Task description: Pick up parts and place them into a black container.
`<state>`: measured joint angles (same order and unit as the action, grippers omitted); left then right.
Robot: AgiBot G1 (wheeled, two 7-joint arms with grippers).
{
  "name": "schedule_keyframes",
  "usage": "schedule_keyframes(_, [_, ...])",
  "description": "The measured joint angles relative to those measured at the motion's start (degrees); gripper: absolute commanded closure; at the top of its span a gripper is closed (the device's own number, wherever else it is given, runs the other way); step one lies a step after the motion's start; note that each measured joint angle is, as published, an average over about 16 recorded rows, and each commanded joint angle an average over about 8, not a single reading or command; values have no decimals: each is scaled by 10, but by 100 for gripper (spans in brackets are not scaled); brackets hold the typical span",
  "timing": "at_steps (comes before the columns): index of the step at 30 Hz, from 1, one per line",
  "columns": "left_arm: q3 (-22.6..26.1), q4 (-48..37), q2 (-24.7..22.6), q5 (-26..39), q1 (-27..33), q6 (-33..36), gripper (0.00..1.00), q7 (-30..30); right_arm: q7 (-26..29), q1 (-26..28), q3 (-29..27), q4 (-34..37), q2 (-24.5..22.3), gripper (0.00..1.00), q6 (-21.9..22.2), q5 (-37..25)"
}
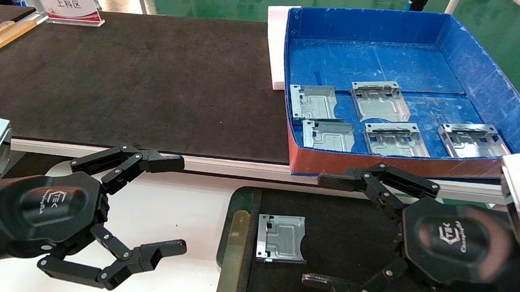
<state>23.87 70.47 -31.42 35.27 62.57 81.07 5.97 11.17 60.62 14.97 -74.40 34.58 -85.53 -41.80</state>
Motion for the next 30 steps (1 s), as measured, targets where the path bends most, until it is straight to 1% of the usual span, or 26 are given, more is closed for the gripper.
schedule_keyframes(30, [0, 0, 0, 0, 0, 0, 0, 0, -4, 8, 9, 7, 4, 0, -1, 0])
